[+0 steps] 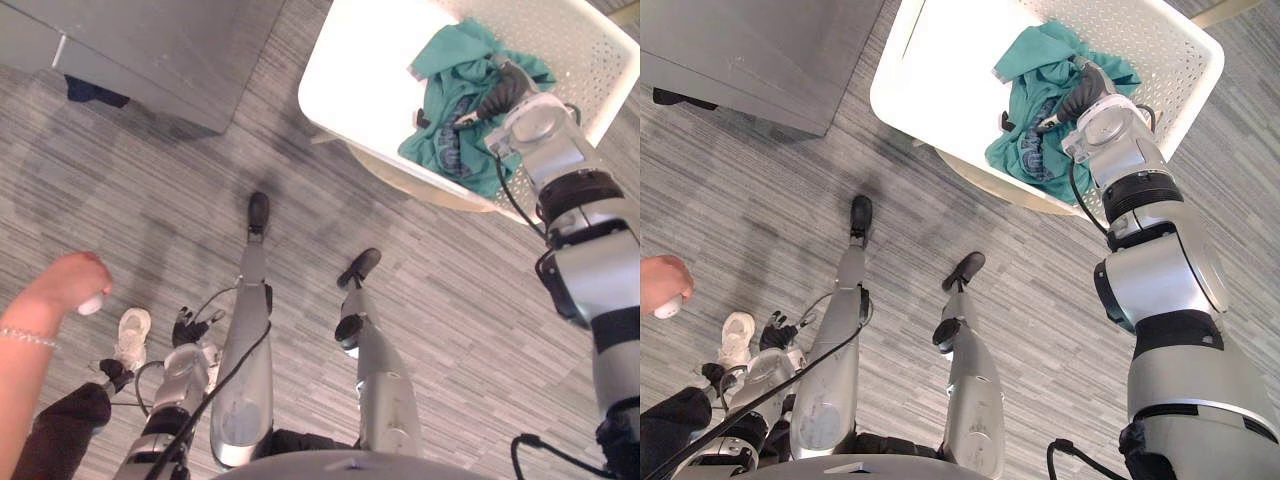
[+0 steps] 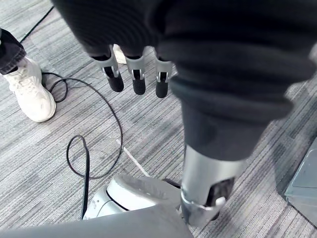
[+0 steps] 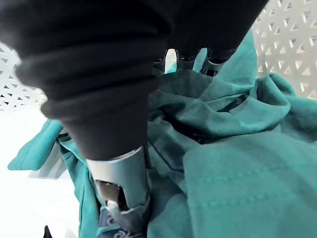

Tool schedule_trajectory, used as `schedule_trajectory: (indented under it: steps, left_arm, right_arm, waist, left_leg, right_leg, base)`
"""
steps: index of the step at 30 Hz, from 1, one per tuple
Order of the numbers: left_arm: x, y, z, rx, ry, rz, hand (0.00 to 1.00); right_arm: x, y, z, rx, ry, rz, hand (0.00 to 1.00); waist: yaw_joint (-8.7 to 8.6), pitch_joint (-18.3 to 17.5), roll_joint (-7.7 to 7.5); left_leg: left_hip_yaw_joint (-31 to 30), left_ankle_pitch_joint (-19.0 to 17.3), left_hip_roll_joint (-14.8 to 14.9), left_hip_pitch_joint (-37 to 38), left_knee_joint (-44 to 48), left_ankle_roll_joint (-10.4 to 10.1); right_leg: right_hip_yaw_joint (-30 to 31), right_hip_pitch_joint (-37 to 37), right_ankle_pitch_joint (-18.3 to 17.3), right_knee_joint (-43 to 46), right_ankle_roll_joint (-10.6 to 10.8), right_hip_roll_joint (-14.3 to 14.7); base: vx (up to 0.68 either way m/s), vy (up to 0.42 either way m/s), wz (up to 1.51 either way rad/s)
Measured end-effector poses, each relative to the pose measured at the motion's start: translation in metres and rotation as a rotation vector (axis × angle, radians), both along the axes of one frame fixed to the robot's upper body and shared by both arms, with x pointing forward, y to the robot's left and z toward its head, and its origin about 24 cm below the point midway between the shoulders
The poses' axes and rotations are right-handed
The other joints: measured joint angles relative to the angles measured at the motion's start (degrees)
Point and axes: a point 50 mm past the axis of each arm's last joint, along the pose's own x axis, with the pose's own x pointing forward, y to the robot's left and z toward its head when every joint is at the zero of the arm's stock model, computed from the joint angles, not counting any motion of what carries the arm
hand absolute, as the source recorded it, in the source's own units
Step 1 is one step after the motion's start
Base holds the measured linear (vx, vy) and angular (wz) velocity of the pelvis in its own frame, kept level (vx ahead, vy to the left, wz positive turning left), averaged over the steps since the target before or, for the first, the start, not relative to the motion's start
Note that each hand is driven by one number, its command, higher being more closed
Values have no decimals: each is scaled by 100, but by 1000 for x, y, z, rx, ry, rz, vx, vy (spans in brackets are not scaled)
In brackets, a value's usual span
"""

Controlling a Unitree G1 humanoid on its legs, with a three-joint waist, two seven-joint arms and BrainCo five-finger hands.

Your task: Pick up the laundry basket with both hands and put the clothes into the washing machine.

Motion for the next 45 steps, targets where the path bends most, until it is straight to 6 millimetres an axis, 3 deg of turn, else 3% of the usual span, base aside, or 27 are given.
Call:
schedule_trajectory:
  steps: [9, 15, 25, 28, 31, 33, 34, 37, 41, 45]
  left_arm:
    - [1, -8, -1, 0, 10, -13, 0]
    - [-3, -15, -8, -31, 38, -1, 0]
    - [-5, -16, -11, -35, 57, 0, 0]
    - [-7, -19, -14, -34, 76, -1, 0]
    - [-7, -21, -16, -45, 90, 17, 0]
    - [-6, -26, -17, -55, 103, 21, 0]
    - [-5, -26, -17, -56, 103, 23, 0]
    - [-3, -34, -16, -74, 101, 15, 0]
    - [-4, -37, -18, -93, 111, 15, 0]
    - [-6, -40, -20, -110, 140, -3, 0]
  right_arm:
    - [-5, -13, 7, 45, -91, -73, 100]
    - [-4, -12, -8, 52, -58, -70, 100]
    - [-3, -12, -20, 136, -71, -91, 100]
    - [-4, -14, -31, 328, -118, -122, 100]
    - [-5, -17, -41, 681, -206, -168, 100]
    - [-6, -16, -56, 1006, -276, -202, 100]
    - [-5, -13, -59, 1086, -288, -206, 100]
    - [-3, 6, -85, 1582, -385, -236, 100]
    - [-2, 19, -97, 1844, -418, -245, 100]
    - [-5, 29, -85, 2007, -520, -154, 100]
  waist:
    - [30, -82, 151]
    - [46, -231, 329]
    - [55, -350, 357]
    - [69, -453, 393]
    - [83, -486, 453]
    - [103, -511, 499]
    - [105, -510, 507]
    - [64, -550, 607]
    - [2, -552, 616]
    - [-122, -550, 615]
  left_leg:
    - [2, 33, -64, -84, -3, -1]
    - [-7, 41, -66, -93, -7, 13]
    - [-49, 49, -70, -114, -34, 6]
    - [-47, 63, -72, -112, -29, 23]
    - [-14, 75, -72, -84, -17, 35]
    - [52, 77, -82, 34, -7, 40]
    - [69, 76, -86, 79, -8, 41]
    - [87, 34, -78, 345, -32, 16]
    - [72, 25, -89, 632, -147, 29]
    - [70, 58, -172, 1079, -244, -3]
  right_leg:
    - [-2, -71, 38, -6, 47, -53]
    - [-3, -77, 33, -11, 45, -52]
    - [-10, -105, 35, -2, 47, -53]
    - [-6, -113, 35, 19, 48, -61]
    - [26, -142, 35, 100, 48, -89]
    - [96, -109, 23, 195, 51, -133]
    - [125, -77, 22, 197, 52, -137]
    - [161, 115, -114, 309, 22, -155]
    - [170, 271, -263, 516, 66, -213]
    - [174, 550, -455, 857, 105, -367]
  base:
    - [0, 0, 0]
    - [0, 0, 0]
    - [0, 0, 0]
    - [0, 0, 0]
    - [4, 5, -3]
    - [0, 5, -7]
    - [-8, -14, -6]
    - [-15, -33, 2]
    - [-7, -46, 6]
    - [14, -48, 16]
